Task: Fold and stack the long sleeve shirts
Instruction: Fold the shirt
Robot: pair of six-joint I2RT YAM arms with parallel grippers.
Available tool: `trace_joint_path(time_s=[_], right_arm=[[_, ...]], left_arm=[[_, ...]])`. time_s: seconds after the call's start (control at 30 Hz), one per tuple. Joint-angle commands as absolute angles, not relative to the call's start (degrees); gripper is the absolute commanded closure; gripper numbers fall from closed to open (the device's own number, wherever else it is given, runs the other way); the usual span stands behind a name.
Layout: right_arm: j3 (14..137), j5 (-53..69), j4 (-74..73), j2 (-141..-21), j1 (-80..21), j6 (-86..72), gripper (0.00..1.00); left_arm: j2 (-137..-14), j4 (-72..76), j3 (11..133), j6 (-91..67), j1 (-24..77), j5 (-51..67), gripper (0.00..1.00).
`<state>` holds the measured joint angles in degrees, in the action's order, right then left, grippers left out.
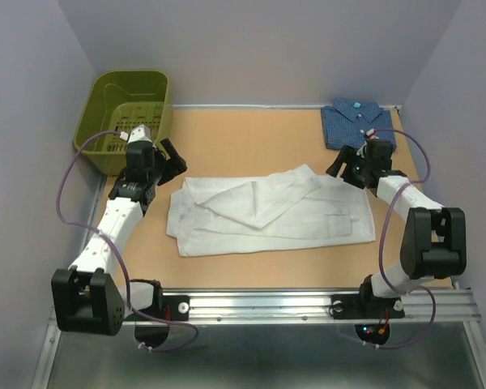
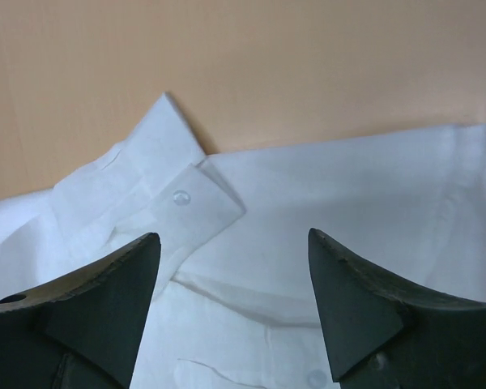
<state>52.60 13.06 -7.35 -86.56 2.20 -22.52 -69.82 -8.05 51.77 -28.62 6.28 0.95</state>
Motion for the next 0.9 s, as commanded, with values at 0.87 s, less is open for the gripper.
trace_joint_path(time_s=[0.87], right_arm=[[62.75, 26.53, -0.53, -105.82, -6.06, -9.32, 0.36]], left_arm=[[-56.43, 2.81, 41.22, -16.44, 6.24, -3.52, 0.01]])
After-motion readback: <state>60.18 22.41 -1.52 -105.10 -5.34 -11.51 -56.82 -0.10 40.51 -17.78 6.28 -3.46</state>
